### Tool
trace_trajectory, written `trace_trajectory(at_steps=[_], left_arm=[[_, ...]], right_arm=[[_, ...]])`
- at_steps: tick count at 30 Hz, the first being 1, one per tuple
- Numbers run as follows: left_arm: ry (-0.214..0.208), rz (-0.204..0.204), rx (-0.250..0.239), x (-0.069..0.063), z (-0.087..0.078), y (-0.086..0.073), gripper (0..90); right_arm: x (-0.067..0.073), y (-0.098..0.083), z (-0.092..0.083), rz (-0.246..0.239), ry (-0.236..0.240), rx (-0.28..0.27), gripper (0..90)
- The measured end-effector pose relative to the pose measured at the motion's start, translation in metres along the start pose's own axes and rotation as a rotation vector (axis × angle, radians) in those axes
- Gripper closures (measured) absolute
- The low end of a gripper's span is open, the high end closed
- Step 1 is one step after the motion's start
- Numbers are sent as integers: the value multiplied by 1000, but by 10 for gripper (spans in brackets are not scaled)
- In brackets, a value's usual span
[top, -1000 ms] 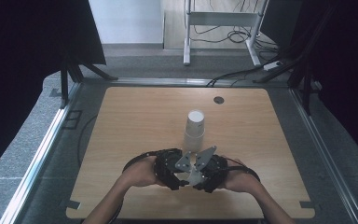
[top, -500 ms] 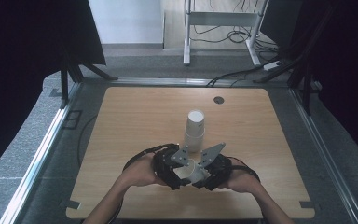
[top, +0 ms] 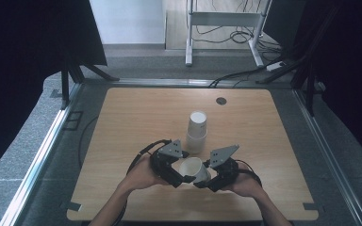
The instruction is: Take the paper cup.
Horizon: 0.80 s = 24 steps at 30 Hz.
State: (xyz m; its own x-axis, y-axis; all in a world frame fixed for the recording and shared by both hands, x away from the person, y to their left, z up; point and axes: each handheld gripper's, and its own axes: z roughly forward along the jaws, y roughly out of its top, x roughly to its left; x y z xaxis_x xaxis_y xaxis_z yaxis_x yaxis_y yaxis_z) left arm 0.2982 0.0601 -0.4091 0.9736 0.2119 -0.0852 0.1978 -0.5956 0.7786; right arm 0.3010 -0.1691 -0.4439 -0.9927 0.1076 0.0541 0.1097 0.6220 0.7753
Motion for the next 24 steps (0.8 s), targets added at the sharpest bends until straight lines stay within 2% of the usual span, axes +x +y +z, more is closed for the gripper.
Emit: trace_trajectory(at_steps=[4,11,16,20,24], left_arm=[[-8,-6,-35,0,1,0,162],[-17,11,-52,-1,5,0,243],[-6,21,-40,-3,6,1,285],[5,52,-5,-4,7,4,309],[21,63,13,-7,8,7,316]], right_arm=[[0,-3,1,4,-1,-41,358],[-1,-7,3,11,-2,-85,358],[-2,-10,3,18,1,-95,360],[-3,-11,5,6,-1,-89,356],[-2,-12,7,-4,-18,-73,312]])
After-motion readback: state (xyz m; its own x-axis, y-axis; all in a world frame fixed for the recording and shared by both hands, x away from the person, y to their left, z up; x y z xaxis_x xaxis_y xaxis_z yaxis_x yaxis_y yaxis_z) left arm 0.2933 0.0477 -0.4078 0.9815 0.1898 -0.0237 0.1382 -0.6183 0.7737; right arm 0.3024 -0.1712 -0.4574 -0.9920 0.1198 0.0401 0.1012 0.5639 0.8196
